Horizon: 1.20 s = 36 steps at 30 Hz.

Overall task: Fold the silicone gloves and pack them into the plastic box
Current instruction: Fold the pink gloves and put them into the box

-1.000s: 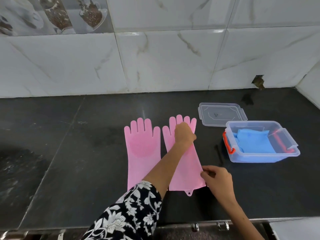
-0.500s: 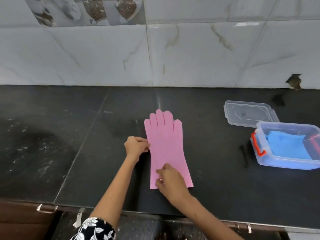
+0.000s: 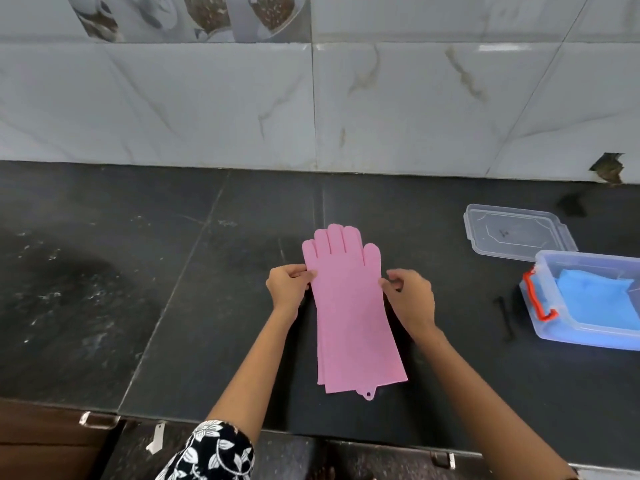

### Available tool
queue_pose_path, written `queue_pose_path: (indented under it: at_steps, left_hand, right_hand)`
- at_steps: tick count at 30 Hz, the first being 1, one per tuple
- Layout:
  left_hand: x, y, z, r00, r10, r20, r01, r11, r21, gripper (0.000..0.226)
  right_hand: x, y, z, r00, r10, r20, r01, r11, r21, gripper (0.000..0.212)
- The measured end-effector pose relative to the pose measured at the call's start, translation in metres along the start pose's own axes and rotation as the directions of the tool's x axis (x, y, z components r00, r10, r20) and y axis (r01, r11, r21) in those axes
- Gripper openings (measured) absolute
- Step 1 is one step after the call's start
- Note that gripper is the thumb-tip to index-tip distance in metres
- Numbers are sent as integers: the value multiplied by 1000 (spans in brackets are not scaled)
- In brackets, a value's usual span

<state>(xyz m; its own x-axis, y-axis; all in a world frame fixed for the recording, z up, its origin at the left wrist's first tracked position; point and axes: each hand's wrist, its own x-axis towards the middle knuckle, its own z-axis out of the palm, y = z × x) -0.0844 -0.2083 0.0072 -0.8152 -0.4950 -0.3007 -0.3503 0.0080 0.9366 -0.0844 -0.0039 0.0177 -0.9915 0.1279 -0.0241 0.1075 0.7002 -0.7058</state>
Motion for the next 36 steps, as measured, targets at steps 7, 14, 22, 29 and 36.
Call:
queue_pose_path:
  at_steps: [7, 14, 22, 29, 36]
  left_hand:
    - [9, 1, 3, 998, 53, 26, -53, 999, -3, 25]
    - [16, 0, 3, 983, 162, 86, -158, 986, -51, 24]
    - [27, -4, 10, 989, 135, 59, -136, 991, 12, 26]
    - [32, -2, 14, 955, 281, 97, -295, 937, 185, 25]
    - [-2, -10, -8, 976, 165, 144, -193, 959, 209, 22]
  right_hand:
    - [42, -17, 21, 992, 124, -28, -120, 987, 102, 20]
    - [52, -14, 21, 985, 128, -120, -119, 990, 79, 13]
    - [49, -1, 27, 986, 137, -91, -137, 991, 11, 17]
    - [45, 2, 21, 990, 128, -57, -132, 989, -64, 17]
    - [1, 8, -2, 993, 68, 100, -62, 996, -64, 18]
